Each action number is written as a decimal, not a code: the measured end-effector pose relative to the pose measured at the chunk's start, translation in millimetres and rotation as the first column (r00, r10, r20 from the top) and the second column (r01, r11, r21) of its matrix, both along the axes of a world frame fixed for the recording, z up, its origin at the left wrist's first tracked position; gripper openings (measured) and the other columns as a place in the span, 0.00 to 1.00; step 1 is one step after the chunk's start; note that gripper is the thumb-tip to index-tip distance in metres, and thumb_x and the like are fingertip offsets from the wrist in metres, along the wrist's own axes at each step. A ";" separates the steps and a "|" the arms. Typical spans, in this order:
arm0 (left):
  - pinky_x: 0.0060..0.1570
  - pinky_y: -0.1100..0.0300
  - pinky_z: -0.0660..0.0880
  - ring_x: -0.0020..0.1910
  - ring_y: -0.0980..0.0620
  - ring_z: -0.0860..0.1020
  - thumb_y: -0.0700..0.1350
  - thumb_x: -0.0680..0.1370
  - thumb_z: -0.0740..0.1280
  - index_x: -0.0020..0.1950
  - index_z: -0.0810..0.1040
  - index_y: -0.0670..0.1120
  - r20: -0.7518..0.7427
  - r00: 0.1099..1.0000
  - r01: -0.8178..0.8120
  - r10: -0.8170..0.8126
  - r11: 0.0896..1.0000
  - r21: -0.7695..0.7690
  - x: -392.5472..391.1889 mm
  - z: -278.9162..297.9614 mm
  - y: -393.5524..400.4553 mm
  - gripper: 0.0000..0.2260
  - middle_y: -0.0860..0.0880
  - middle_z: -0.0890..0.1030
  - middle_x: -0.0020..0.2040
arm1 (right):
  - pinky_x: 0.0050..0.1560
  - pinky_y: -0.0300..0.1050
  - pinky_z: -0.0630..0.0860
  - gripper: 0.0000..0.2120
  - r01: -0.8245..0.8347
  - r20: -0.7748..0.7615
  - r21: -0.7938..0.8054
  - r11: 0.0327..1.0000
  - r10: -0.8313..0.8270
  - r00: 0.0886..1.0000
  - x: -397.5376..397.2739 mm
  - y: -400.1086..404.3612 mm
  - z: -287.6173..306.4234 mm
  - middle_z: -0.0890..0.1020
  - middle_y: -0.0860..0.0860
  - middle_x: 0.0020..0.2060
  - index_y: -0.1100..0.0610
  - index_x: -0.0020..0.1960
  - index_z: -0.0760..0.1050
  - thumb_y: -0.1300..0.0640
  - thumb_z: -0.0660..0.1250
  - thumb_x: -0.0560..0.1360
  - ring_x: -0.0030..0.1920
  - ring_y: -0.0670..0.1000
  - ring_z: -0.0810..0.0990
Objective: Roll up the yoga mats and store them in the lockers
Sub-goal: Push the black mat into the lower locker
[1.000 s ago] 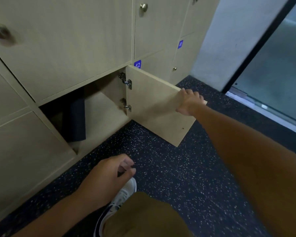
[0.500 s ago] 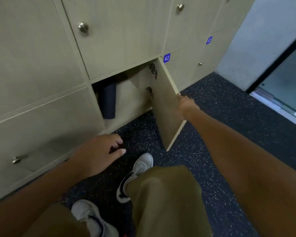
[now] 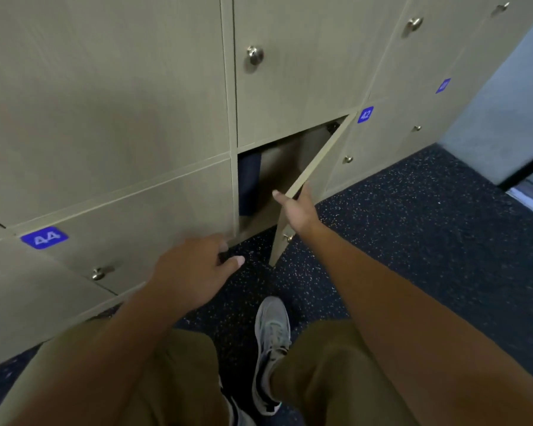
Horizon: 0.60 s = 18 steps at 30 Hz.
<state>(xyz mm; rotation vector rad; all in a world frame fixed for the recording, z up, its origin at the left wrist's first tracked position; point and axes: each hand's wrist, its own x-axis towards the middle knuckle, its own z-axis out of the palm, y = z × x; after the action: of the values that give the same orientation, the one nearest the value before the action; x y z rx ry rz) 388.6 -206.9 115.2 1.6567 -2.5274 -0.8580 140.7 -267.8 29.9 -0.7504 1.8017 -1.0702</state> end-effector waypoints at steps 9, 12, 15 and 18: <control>0.52 0.53 0.75 0.54 0.51 0.78 0.65 0.81 0.59 0.69 0.74 0.54 0.047 0.997 -0.050 0.053 0.997 -0.064 -6.5 3.8 -5.3 0.22 0.52 0.80 0.59 | 0.78 0.59 0.55 0.39 0.103 0.207 0.010 0.995 -0.103 0.973 20.7 -67.7 -0.5 0.62 0.54 0.80 0.51 0.83 0.53 0.29 0.49 0.80 0.79 0.58 0.61; 0.56 0.53 0.76 0.56 0.52 0.78 0.66 0.81 0.57 0.70 0.73 0.56 0.051 0.997 -0.056 0.061 0.994 -0.090 -9.6 2.4 -2.2 0.23 0.54 0.80 0.60 | 0.79 0.61 0.52 0.39 0.087 0.261 0.011 0.996 -0.086 0.962 31.0 -89.3 -3.3 0.59 0.54 0.81 0.49 0.84 0.50 0.27 0.47 0.80 0.80 0.58 0.58; 0.57 0.55 0.76 0.56 0.55 0.78 0.67 0.81 0.57 0.68 0.73 0.57 0.040 0.995 -0.085 0.089 0.991 -0.105 -9.8 1.0 -1.9 0.22 0.56 0.80 0.60 | 0.79 0.62 0.50 0.41 0.062 0.308 -0.031 0.998 -0.050 0.950 34.7 -111.5 -5.2 0.58 0.53 0.82 0.48 0.84 0.50 0.26 0.43 0.79 0.81 0.57 0.56; 0.56 0.55 0.77 0.53 0.55 0.78 0.67 0.81 0.56 0.67 0.74 0.58 0.041 0.993 -0.105 0.110 0.988 -0.112 -9.0 -0.2 -5.4 0.21 0.57 0.80 0.57 | 0.78 0.65 0.49 0.42 0.040 0.337 -0.041 0.998 -0.024 0.941 38.7 -122.5 -5.7 0.54 0.51 0.83 0.46 0.84 0.46 0.24 0.43 0.77 0.82 0.56 0.54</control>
<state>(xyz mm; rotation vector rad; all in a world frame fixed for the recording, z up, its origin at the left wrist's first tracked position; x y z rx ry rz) 379.6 -212.3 115.0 1.7799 -2.4385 -0.6667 179.4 -390.3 24.2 -0.5285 1.5043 -1.1882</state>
